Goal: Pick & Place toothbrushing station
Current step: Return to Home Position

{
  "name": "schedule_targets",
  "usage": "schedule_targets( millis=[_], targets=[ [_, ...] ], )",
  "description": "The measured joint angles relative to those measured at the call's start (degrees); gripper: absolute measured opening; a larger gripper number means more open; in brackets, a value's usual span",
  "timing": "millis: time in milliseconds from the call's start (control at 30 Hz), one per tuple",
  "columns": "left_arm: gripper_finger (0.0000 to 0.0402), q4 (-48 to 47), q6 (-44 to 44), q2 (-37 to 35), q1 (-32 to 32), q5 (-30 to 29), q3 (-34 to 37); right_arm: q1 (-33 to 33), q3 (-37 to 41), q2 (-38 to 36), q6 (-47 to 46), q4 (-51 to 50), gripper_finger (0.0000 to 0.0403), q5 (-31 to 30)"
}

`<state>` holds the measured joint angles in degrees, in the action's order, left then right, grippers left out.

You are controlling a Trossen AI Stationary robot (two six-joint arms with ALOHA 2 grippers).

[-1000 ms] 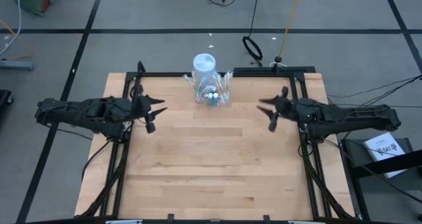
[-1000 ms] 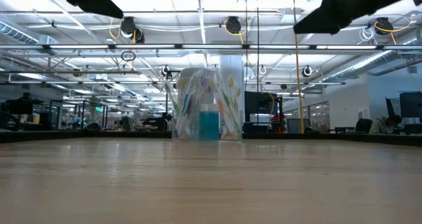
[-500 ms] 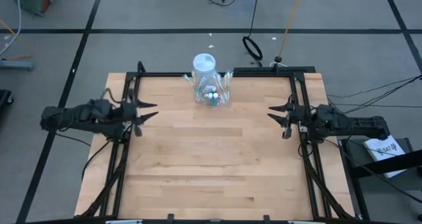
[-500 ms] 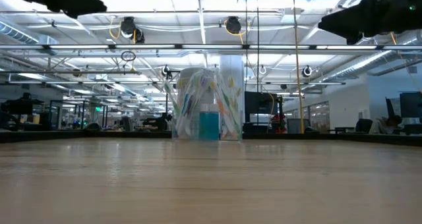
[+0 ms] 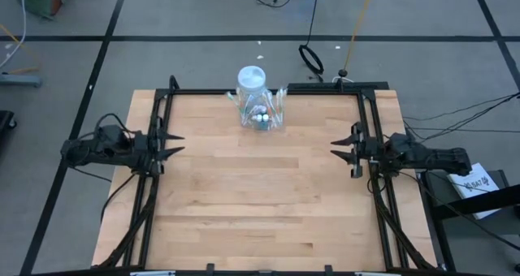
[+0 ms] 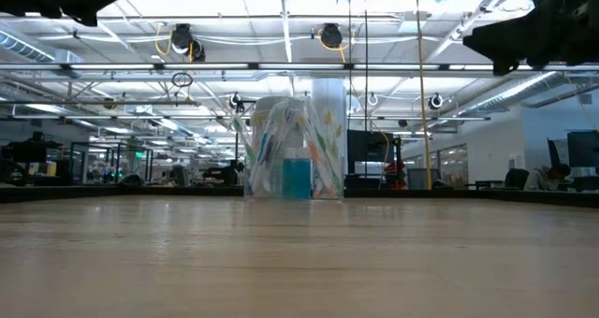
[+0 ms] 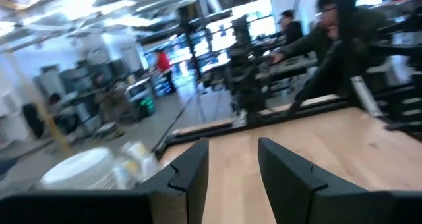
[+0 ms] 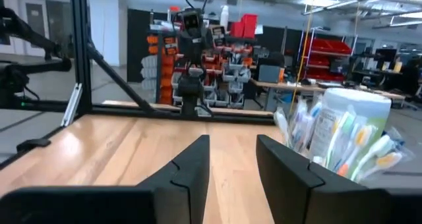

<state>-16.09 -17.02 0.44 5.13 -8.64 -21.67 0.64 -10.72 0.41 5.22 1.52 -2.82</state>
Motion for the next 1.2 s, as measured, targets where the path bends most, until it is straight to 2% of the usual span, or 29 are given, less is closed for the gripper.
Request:
schedule_targets(
  millis=[233, 333, 467, 633, 833, 1133, 1200],
  targets=[
    [0.0138, 0.55, 0.64, -0.13, 0.00, 1.76, 0.82, 0.00, 3.30, -0.14, -0.66, 3.94, 0.0116, -0.02],
    [0.0138, 1.75, 1.23, -0.08, 0.00, 2.44, 3.24, 0.00, 4.89, -0.15, -1.19, 6.42, 0.0116, -0.02],
    [0.0138, 10.13, 0.84, -0.12, 0.00, 2.60, 8.40, 0.00, 7.50, -0.08, -1.26, 10.77, 0.0117, -0.05],
    [0.0138, 19.37, 1.17, -0.11, -0.07, 0.70, 15.12, 0.00, 7.85, 0.01, -1.37, 10.12, 0.0116, -0.06],
    [0.0138, 22.29, 4.89, -0.08, -0.07, 1.23, 20.76, 0.00, 7.97, 0.06, -1.53, 10.28, 0.0116, -0.06],
    [0.0138, 21.95, 5.29, 1.07, -0.07, -0.84, 20.83, 0.00, 8.04, 0.11, -1.46, 10.27, 0.0116, -0.06],
    [0.0138, 22.02, 2.78, 1.06, -0.07, -0.88, 20.83, 0.00, 8.04, 0.11, -1.45, 10.27, 0.0116, -0.07]
  ],
)
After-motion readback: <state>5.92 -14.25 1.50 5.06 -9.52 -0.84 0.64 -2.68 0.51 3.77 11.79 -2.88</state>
